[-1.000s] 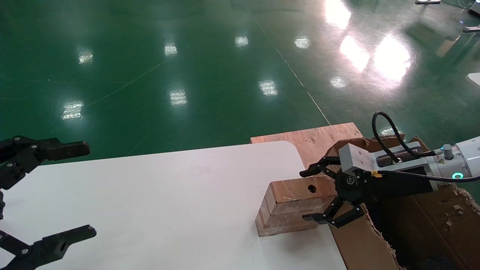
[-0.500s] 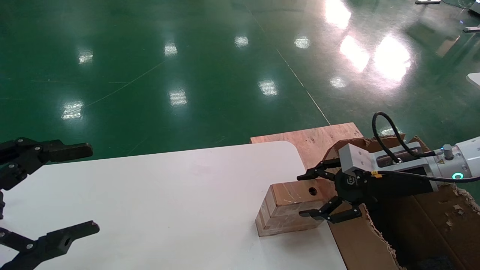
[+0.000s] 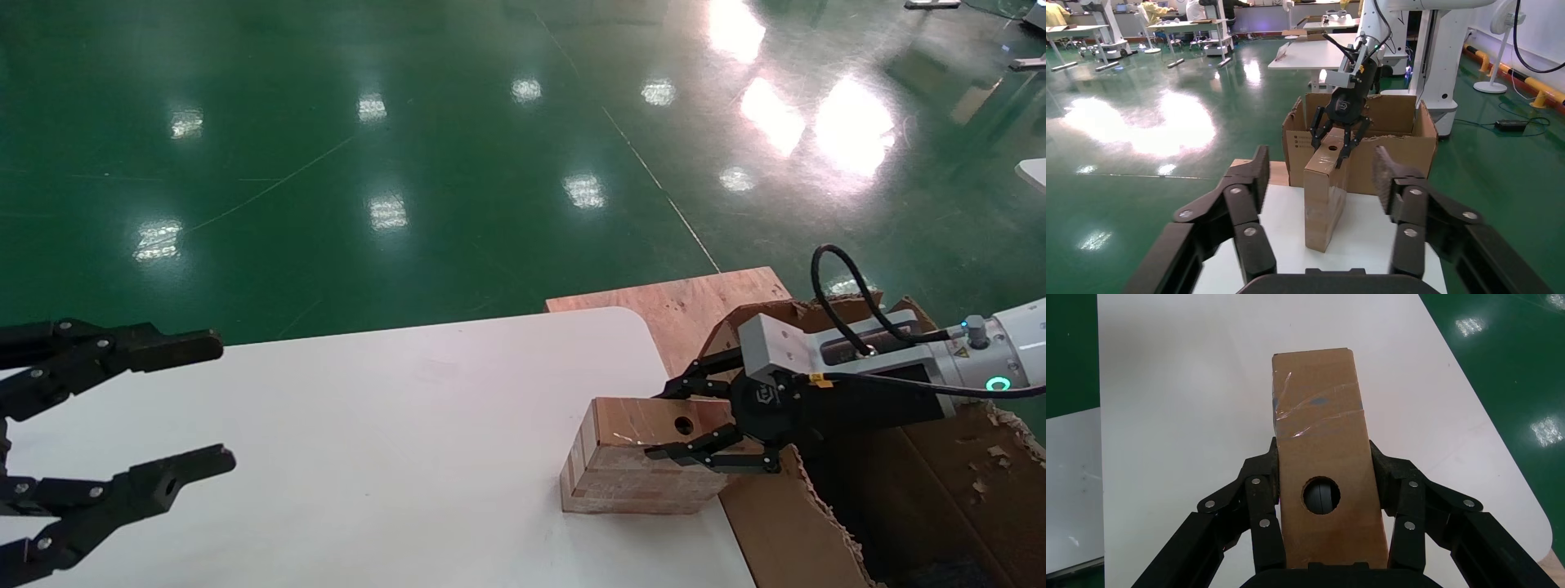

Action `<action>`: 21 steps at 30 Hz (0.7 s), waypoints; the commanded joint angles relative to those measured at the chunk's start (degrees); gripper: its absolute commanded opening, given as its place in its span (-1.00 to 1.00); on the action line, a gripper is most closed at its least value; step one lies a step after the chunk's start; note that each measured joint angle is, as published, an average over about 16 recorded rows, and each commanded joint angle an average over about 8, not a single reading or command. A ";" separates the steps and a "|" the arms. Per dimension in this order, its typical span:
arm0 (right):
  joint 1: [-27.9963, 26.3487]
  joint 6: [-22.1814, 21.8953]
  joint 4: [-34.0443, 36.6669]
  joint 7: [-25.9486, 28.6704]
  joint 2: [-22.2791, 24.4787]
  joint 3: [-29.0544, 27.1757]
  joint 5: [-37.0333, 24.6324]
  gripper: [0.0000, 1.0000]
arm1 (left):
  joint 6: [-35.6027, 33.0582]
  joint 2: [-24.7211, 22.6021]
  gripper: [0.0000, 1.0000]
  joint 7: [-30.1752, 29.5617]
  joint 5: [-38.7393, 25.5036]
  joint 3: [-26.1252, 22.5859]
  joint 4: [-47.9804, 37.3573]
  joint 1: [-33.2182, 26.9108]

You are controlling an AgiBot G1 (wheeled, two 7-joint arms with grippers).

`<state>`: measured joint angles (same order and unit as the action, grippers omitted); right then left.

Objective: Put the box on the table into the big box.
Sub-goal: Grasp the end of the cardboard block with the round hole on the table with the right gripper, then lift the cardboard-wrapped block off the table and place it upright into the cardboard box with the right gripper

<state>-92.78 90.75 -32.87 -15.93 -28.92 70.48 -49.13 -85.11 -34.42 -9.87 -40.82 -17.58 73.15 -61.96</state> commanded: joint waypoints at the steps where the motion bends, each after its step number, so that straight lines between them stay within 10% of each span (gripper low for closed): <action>1: 0.07 -0.20 0.04 -0.45 -0.10 0.05 -0.33 -1.00 | 0.00 0.00 -1.00 0.00 0.00 0.00 0.00 0.00; 14: -6.17 -0.99 -13.33 20.24 7.35 -1.75 12.54 -1.00 | -0.01 0.00 -1.00 0.02 0.02 -0.03 -0.03 -0.02; 21: -16.45 -6.03 -24.46 29.01 18.90 -6.38 8.18 -1.00 | 0.00 0.01 -1.00 0.03 0.03 -0.05 -0.03 -0.03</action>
<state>-108.07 84.25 -58.20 13.82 -9.12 64.48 -41.47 -85.11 -34.41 -9.84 -40.79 -17.63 73.12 -61.99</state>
